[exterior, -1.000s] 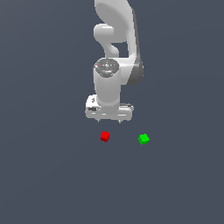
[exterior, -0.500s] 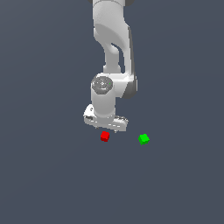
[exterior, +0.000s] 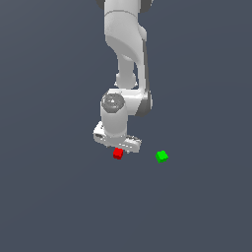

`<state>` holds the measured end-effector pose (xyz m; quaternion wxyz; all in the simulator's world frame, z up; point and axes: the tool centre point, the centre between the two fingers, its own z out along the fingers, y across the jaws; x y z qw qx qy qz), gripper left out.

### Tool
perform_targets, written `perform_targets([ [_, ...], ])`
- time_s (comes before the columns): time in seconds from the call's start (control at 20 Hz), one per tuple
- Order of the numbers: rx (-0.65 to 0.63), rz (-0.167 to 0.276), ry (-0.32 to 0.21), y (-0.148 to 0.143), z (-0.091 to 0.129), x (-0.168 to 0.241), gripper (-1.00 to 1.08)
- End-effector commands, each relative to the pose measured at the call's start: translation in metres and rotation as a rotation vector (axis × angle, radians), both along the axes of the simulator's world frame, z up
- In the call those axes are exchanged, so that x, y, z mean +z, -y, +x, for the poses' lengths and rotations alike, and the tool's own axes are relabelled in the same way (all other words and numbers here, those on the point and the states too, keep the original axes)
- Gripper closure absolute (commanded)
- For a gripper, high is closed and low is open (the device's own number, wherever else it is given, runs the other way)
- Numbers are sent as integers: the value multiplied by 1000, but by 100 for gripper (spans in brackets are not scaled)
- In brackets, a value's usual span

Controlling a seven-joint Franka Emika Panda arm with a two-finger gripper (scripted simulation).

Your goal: Stack the red cube on top of the green cube.

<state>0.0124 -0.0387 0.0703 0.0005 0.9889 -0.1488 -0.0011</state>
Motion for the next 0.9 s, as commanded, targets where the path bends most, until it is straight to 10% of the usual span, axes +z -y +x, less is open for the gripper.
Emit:
perform_targets([
  [0.0,0,0,0,0,0,-1,-92],
  [0.8,-4,1,2,0,1,-50,-92],
  [0.85,-4,1,2,0,1,-50,108],
])
